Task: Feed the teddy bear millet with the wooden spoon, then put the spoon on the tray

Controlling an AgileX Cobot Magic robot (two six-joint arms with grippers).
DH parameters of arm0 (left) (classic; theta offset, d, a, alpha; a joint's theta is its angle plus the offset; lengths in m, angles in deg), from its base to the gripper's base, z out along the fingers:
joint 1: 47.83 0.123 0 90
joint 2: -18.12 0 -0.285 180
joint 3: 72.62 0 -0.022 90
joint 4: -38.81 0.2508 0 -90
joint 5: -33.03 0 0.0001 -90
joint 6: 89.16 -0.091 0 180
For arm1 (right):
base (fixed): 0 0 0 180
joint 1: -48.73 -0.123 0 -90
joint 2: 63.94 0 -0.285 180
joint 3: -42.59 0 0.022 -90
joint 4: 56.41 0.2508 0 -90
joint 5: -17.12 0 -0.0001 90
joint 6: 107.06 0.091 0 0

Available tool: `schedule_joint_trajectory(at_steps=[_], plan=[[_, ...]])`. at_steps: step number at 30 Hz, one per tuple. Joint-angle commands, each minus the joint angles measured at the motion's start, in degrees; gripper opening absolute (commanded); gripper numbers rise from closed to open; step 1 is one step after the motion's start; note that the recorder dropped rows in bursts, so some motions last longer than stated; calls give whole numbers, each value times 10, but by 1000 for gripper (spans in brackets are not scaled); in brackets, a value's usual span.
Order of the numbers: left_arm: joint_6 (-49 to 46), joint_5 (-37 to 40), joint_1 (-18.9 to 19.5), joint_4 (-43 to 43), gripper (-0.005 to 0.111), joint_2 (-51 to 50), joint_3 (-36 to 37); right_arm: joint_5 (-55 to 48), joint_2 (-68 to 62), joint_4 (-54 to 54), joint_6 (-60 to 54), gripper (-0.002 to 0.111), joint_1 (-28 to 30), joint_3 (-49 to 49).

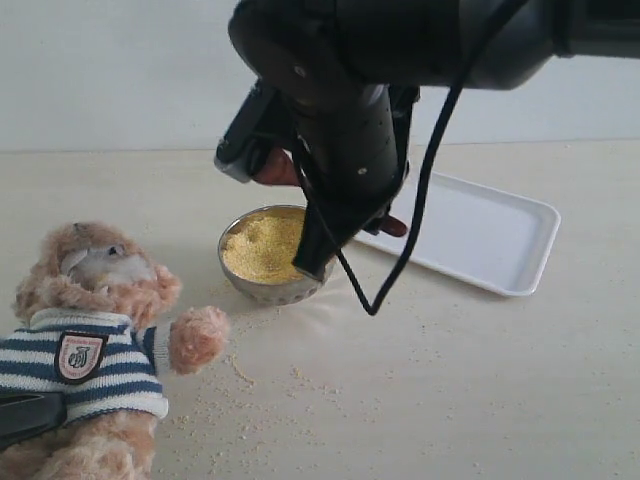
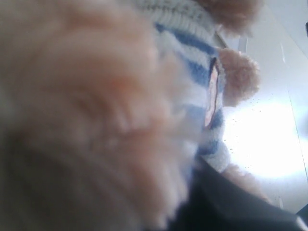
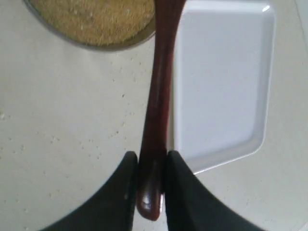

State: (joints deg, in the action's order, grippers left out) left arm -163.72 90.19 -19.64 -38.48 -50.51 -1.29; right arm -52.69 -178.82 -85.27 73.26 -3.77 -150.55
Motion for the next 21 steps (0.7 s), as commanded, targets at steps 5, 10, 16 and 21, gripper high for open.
schedule_joint_trajectory(at_steps=[5,10,16,21], plan=[[-5,13,2,-13,5,4,0,50,48,-1,54,0,38,138],[-5,13,2,-13,5,4,0,55,66,-6,51,0,67,161],[-5,13,2,-13,5,4,0,53,65,-36,5,0,74,159],[-5,13,2,-13,5,4,0,53,65,-60,-21,0,74,159]])
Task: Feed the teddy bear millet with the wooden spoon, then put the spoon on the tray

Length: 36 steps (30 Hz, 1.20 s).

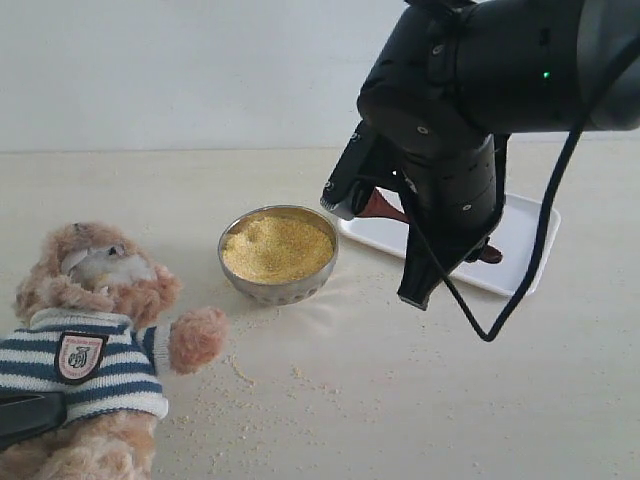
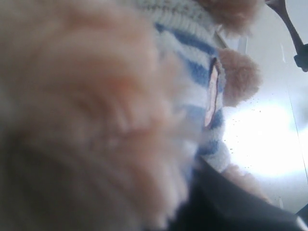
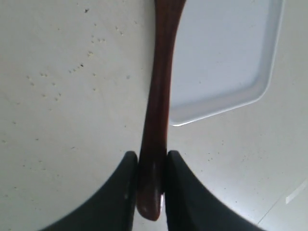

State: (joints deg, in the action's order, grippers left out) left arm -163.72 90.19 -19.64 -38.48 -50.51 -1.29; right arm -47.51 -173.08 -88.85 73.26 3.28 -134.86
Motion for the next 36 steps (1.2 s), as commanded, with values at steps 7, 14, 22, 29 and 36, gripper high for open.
schedule_joint_trajectory(at_steps=[7,14,22,29,36], plan=[[-5,13,2,-13,5,4,0,-7,-25,-59,-34,0,2,-12],[-5,13,2,-13,5,4,0,-14,-84,-73,-52,0,-33,-77],[-5,13,2,-13,5,4,0,-53,-167,-206,-58,0,-65,-146],[-5,13,2,-13,5,4,0,-49,-182,-207,-63,0,-65,-147],[-5,13,2,-13,5,4,0,-32,-200,-185,-64,0,-65,-147]])
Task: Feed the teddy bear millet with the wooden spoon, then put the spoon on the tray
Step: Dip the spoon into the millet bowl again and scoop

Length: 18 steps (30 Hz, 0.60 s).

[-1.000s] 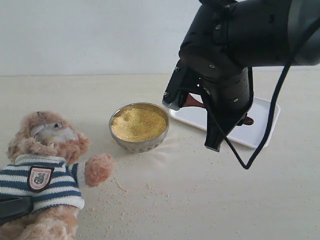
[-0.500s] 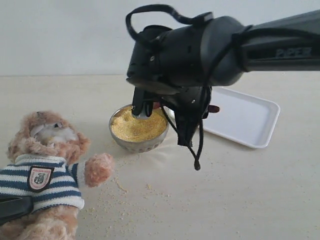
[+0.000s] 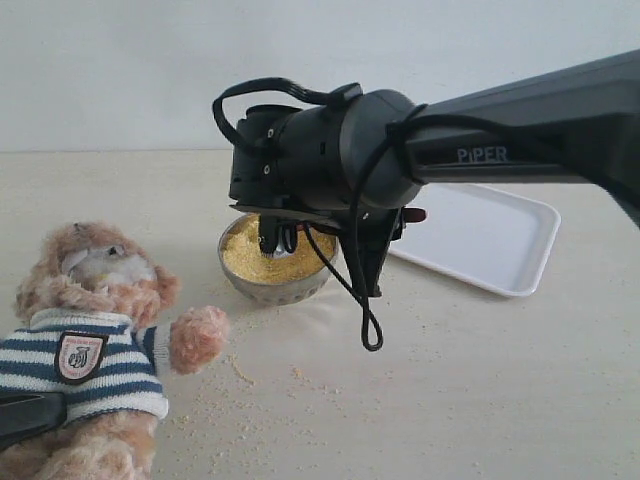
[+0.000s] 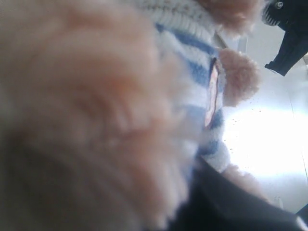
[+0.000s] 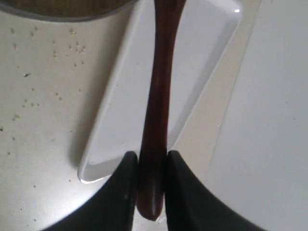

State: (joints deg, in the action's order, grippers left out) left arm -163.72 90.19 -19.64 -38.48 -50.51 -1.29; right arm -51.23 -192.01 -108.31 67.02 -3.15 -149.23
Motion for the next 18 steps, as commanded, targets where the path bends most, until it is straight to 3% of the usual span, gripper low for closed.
schedule_joint_trajectory(at_steps=[1,18], plan=[[-5,13,2,-13,5,4,0,5,-16,11,-2,0,-1,-4],[-5,13,2,-13,5,4,0,26,-17,86,-55,0,-21,-4]])
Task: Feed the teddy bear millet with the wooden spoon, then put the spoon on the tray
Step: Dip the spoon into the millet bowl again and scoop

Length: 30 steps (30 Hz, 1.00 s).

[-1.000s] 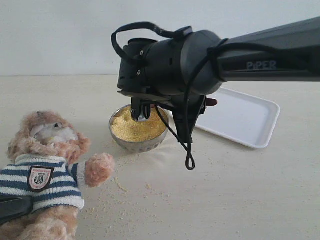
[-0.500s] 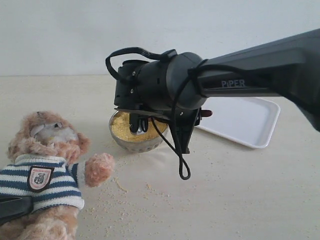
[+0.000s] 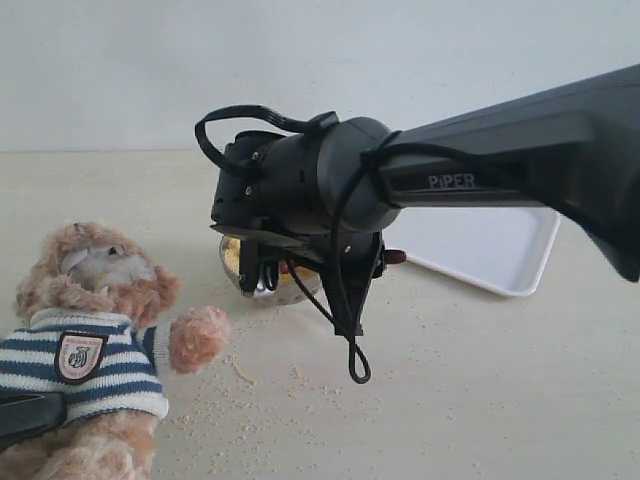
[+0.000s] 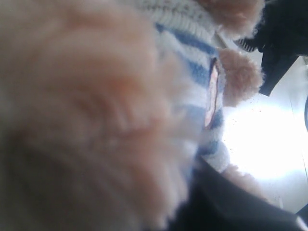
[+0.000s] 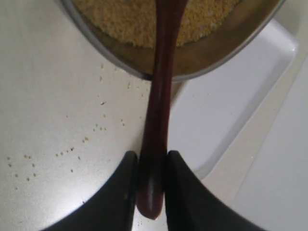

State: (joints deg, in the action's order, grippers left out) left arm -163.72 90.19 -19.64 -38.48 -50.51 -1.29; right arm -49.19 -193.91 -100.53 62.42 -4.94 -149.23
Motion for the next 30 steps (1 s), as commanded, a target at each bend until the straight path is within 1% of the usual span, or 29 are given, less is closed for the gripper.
schedule_joint_trajectory(at_steps=[1,7,25,30], plan=[[-5,13,2,-13,5,4,0,5,2,9,-9,0,-3,-4],[-5,13,2,-13,5,4,0,10,2,11,-9,0,-3,-4],[-5,13,2,-13,5,4,0,-24,3,33,-48,0,-2,-4],[-5,13,2,-13,5,4,0,-23,3,65,-51,0,-2,-38]])
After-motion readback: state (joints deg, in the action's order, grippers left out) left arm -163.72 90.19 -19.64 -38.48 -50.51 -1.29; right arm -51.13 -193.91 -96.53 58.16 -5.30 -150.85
